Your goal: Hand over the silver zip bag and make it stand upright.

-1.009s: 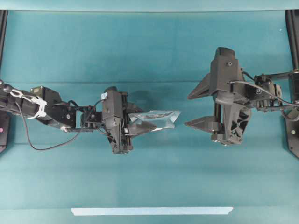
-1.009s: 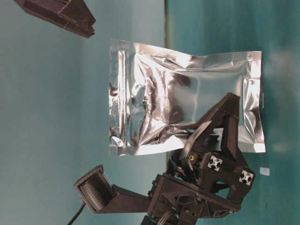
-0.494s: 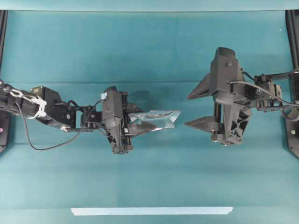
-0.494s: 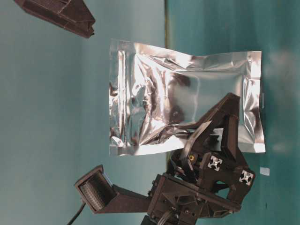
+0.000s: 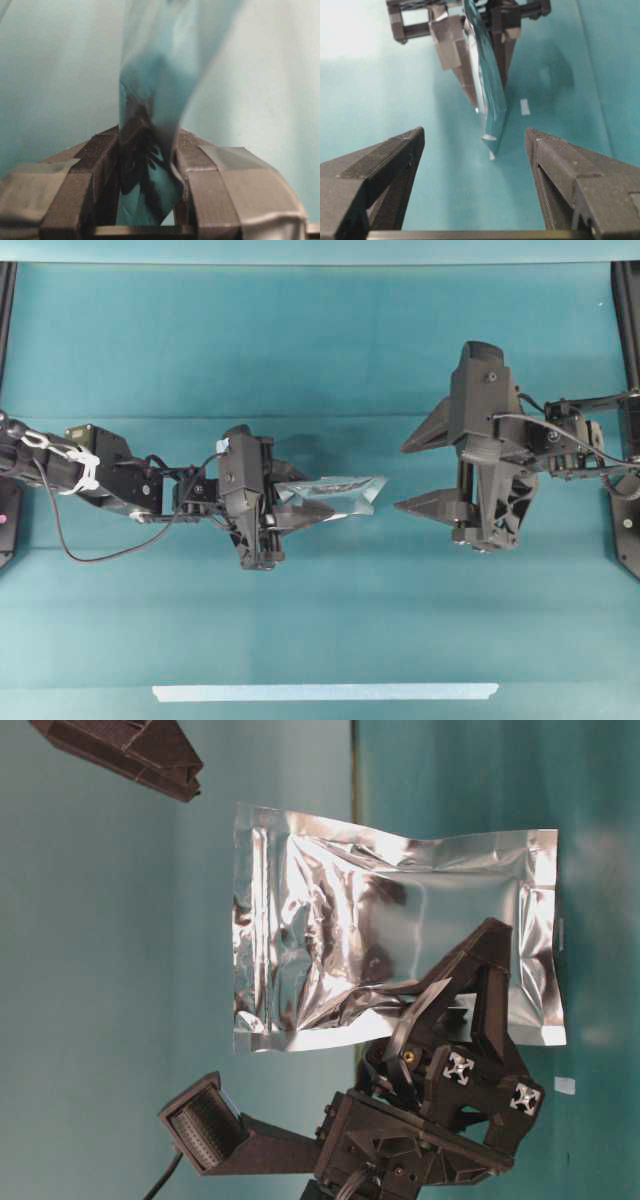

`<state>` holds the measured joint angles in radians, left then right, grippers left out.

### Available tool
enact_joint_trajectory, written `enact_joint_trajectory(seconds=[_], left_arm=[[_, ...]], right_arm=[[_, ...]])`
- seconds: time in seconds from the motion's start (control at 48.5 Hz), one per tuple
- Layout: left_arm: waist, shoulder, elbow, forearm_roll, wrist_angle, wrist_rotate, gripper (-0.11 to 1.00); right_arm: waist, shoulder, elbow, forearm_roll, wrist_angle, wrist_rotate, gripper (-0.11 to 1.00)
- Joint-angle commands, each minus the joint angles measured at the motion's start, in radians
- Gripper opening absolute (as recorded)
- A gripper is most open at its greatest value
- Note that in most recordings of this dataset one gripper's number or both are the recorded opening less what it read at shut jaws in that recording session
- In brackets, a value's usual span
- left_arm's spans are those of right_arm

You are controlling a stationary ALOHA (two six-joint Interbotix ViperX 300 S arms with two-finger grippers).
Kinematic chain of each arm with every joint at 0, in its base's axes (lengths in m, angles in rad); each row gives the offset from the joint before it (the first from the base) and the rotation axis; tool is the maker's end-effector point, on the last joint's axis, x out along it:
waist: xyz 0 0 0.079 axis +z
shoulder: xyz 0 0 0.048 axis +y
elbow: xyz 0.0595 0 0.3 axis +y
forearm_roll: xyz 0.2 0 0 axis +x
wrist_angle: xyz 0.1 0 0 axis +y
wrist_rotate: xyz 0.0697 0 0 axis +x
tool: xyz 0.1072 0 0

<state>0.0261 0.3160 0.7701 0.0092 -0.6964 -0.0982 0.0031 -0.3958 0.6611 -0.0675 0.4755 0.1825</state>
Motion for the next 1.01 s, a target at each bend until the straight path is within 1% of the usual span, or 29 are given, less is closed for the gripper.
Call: enact_joint_trajectory(seconds=[0.0,0.989], left_arm=[[-0.003,-0.008,-0.002,0.002,0.003,0.0,0.28],[-0.003,-0.008,0.0,0.002,0.005,0.0,0.28]], right_arm=[[0.003,-0.008,-0.011,-0.002,-0.008,0.008,0.84],[0.003,-0.008,-0.005,0.002,-0.009,0.008,0.84]])
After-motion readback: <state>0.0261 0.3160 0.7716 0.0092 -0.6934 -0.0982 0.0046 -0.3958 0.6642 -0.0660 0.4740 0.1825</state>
